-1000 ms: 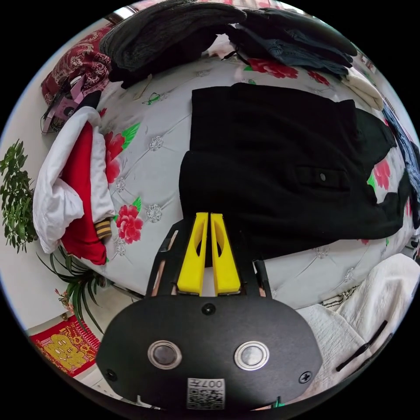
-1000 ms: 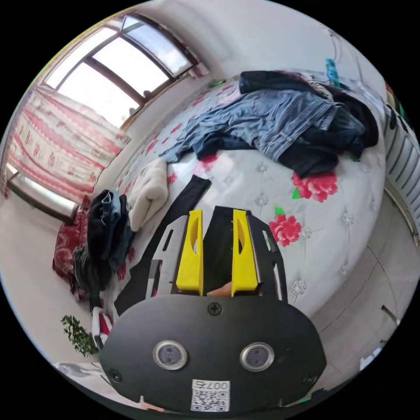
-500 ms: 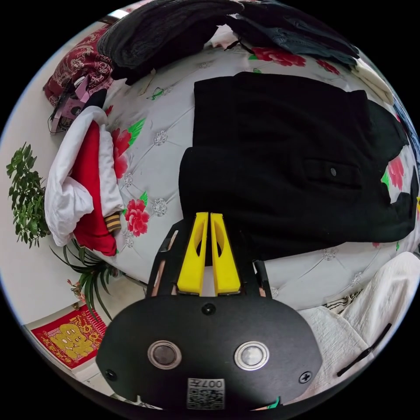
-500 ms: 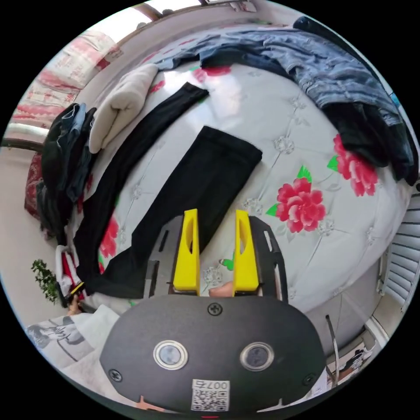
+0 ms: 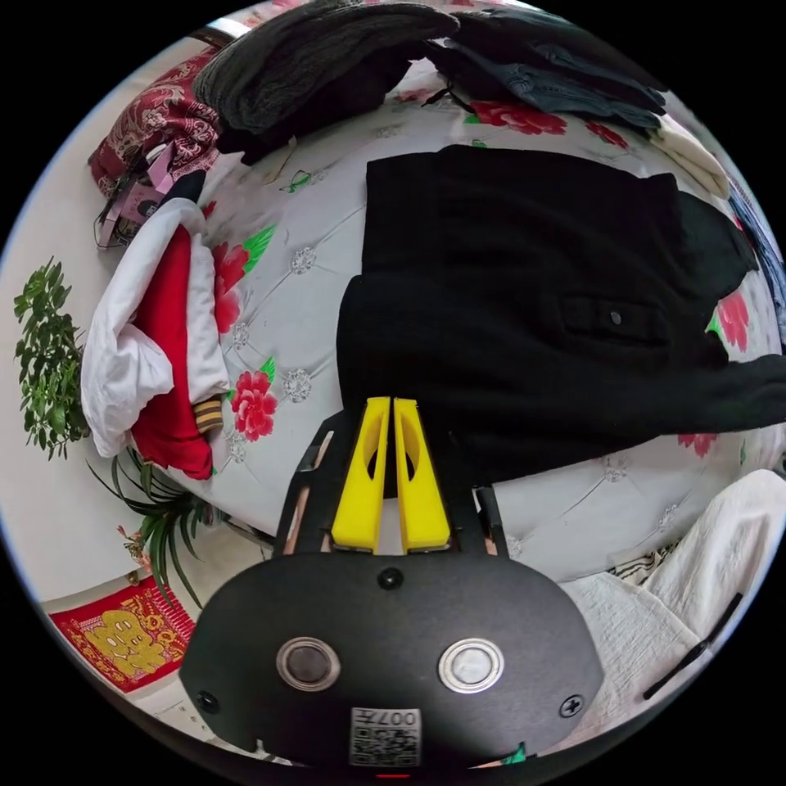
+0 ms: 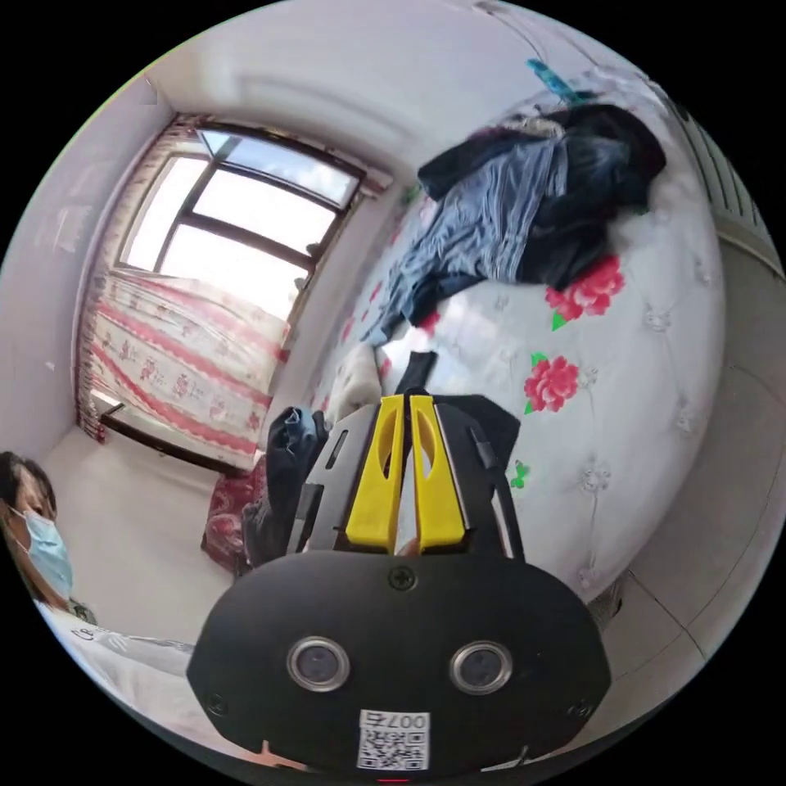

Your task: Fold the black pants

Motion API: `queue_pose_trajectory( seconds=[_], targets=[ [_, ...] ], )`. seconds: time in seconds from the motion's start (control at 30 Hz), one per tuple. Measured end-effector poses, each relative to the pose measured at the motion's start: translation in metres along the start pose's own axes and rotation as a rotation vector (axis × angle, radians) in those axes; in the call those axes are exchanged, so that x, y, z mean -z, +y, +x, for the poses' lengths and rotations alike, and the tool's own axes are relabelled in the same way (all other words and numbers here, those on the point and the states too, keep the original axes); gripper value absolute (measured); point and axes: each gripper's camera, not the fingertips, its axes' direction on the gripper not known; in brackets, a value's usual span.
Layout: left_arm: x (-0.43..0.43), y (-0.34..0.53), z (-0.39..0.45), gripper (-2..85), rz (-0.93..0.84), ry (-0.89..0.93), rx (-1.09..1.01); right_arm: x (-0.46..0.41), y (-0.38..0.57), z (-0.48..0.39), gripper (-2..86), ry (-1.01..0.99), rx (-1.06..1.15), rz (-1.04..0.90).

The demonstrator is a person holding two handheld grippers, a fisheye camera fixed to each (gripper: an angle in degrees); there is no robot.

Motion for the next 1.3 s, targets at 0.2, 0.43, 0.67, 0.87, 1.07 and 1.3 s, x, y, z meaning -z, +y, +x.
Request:
queue_pose_trajectory(
  seconds=[0.2,0.43,0.67,0.87,1.07,1.3],
  targets=[
    [0.004,0.010,0.033,-1.0,0.025,-0.089,-0.200,0.035,0.013,-0.104,0.7,0.294,0.297,0.034],
    [-0.001,0.003,0.023,-1.0,-0.015,-0.064,-0.165,-0.160,-0.038,-0.094,5.6,0.733,0.455,-0.461],
    [-0.010,0.046,-0.002,-1.0,-0.023,-0.035,-0.084,-0.197,-0.015,-0.046,6.3,0.672,0.457,-0.578],
    [0.011,0.063,-0.019,-0.9,0.008,0.029,0.025,-0.224,-0.011,-0.034,6.0,0.626,0.501,-0.655],
    [0.048,0.054,-0.029,-0.9,0.217,0.054,0.047,-0.251,0.006,-0.039,5.7,0.667,0.712,-0.723],
    [-0.022,-0.007,-0.005,-0.9,0.053,0.089,-0.056,-0.258,-0.003,-0.043,3.8,0.715,0.779,-0.802]
  ],
)
